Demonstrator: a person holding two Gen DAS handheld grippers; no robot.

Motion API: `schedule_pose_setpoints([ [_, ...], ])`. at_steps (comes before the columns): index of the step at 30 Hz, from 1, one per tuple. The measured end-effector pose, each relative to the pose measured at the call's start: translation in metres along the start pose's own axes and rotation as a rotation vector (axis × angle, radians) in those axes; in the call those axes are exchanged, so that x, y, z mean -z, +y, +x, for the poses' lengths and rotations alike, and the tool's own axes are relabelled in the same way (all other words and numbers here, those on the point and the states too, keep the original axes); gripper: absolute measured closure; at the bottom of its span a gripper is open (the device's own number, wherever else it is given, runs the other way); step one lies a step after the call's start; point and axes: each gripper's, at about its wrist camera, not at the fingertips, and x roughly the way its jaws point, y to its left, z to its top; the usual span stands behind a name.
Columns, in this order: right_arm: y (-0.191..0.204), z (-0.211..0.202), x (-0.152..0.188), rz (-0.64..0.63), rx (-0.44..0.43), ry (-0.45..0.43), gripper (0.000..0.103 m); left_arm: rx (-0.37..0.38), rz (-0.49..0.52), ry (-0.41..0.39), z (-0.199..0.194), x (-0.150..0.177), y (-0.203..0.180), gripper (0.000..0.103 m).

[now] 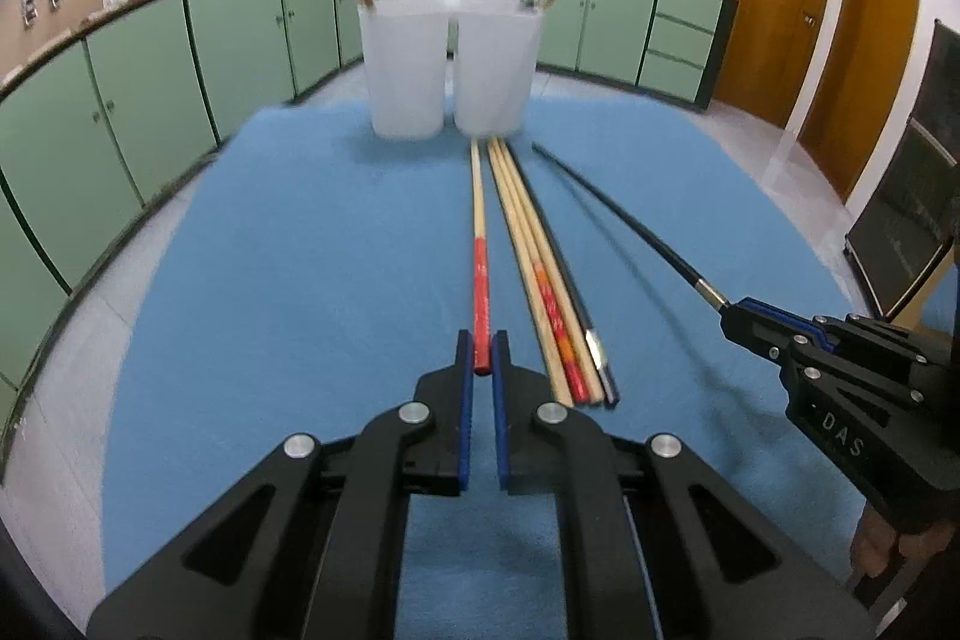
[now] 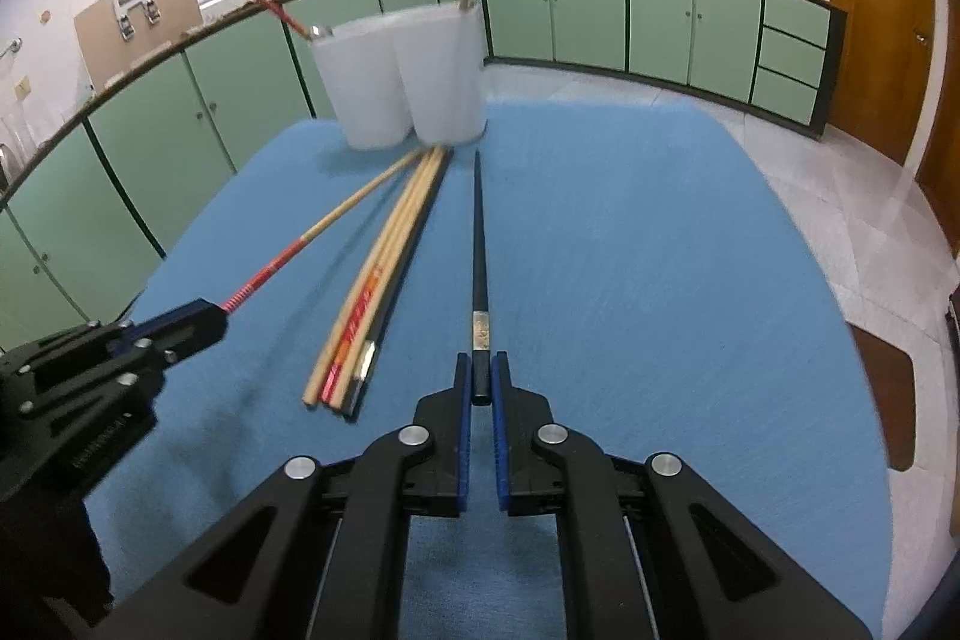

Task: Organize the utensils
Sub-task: 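Carry both held chopsticks to the white cup and insert them upright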

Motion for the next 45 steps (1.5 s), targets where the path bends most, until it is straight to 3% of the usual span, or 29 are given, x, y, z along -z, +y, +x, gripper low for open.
schedule_pose_setpoints([
  [16,-0.001,-0.073,-0.079,-0.060,0.003,-0.162,0.097,0.038,0.019,-0.243,-0.085,-0.074,0.009,0.098],
  [33,0.025,-0.111,-0.185,-0.225,-0.115,-0.244,0.097,0.129,0.031,-0.347,-0.113,-0.138,0.014,0.098],
  [45,0.030,-0.115,-0.291,-0.154,-0.154,-0.475,0.097,0.077,0.052,-0.553,-0.126,-0.230,0.012,0.098],
])
